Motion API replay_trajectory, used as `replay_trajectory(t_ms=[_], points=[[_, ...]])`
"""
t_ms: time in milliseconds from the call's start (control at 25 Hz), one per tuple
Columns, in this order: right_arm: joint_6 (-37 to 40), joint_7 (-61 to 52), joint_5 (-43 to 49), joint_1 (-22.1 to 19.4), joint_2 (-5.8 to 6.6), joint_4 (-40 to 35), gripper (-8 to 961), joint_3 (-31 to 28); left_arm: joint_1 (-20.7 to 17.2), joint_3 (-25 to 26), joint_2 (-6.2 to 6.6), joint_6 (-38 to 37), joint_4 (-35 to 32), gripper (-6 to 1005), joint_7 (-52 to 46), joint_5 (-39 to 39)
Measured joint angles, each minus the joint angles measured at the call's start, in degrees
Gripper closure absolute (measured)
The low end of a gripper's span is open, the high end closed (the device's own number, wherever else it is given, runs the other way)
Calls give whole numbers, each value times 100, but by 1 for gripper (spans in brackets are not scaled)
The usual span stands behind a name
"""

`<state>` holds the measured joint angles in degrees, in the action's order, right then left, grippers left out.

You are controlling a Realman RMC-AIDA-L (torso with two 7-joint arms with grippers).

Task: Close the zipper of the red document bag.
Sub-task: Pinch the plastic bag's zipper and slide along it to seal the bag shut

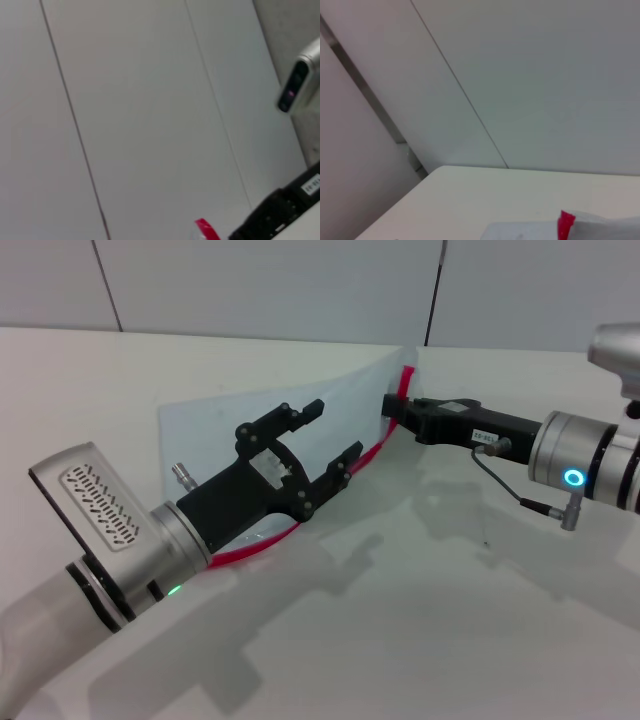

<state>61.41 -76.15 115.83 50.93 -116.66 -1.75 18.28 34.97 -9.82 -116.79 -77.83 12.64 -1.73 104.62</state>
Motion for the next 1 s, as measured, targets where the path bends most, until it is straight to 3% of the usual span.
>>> replay_trajectory(t_ms=[1000], points=[[871,-16,92,126,8,149,947,65,9,50,8,193,-16,410,33,-15]])
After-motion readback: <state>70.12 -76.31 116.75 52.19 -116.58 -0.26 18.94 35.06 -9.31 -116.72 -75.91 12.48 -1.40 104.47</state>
